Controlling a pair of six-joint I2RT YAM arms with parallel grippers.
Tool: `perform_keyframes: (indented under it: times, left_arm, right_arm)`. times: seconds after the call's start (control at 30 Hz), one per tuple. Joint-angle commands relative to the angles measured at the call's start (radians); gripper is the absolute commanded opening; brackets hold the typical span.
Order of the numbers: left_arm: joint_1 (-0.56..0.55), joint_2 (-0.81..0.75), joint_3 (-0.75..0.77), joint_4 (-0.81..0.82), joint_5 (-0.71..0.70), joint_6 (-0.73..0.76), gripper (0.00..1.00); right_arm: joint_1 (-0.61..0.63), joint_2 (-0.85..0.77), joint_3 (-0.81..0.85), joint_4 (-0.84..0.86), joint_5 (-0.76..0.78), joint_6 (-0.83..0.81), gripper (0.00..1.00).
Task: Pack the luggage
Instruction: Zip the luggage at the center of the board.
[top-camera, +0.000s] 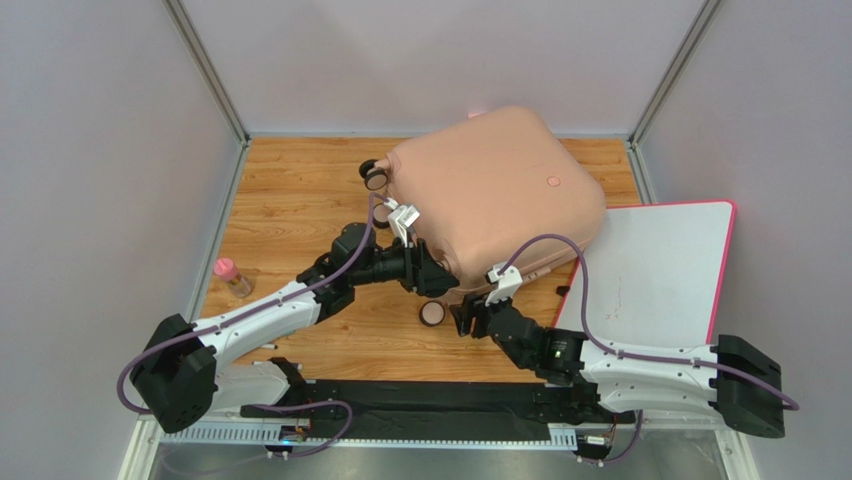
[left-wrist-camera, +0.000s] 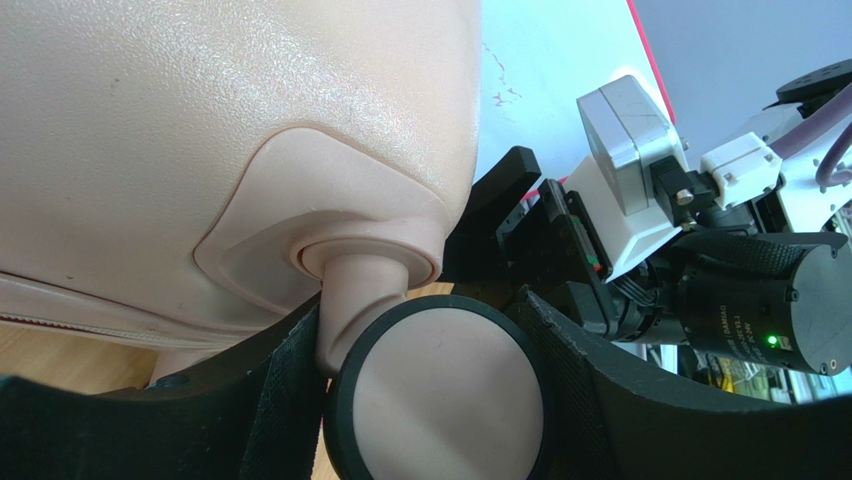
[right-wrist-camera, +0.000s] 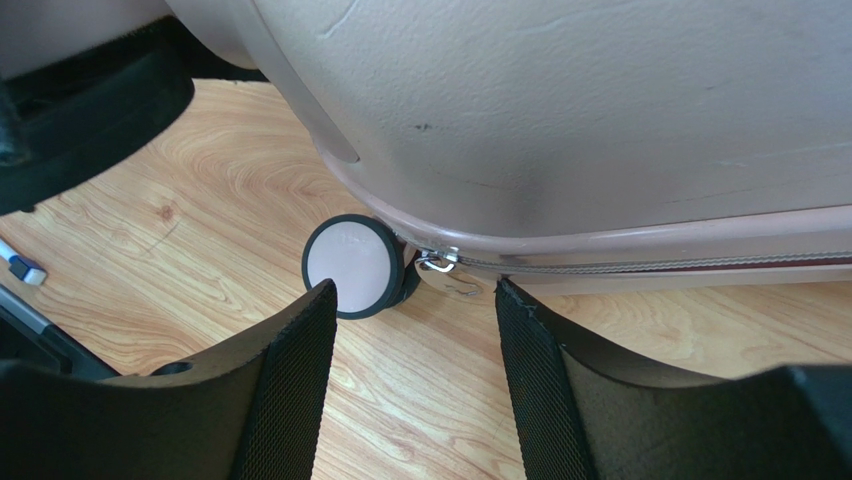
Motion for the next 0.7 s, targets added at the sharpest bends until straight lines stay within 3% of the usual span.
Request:
perform_keyframes:
  times: [0.0,0.67]
  left_arm:
    - [-0.056,-0.066,0.098,0.164,0.145,-0.025,0.0]
    - [-0.091,-0.067,0.104,0.164,0.133,-0.031,0.0]
  right_arm:
    - [0.003,0.032,0.021,0.062,0.033,-0.01,0.6]
    - [-0.004,0.112,0.038,0.22,0.027,-0.085,0.54]
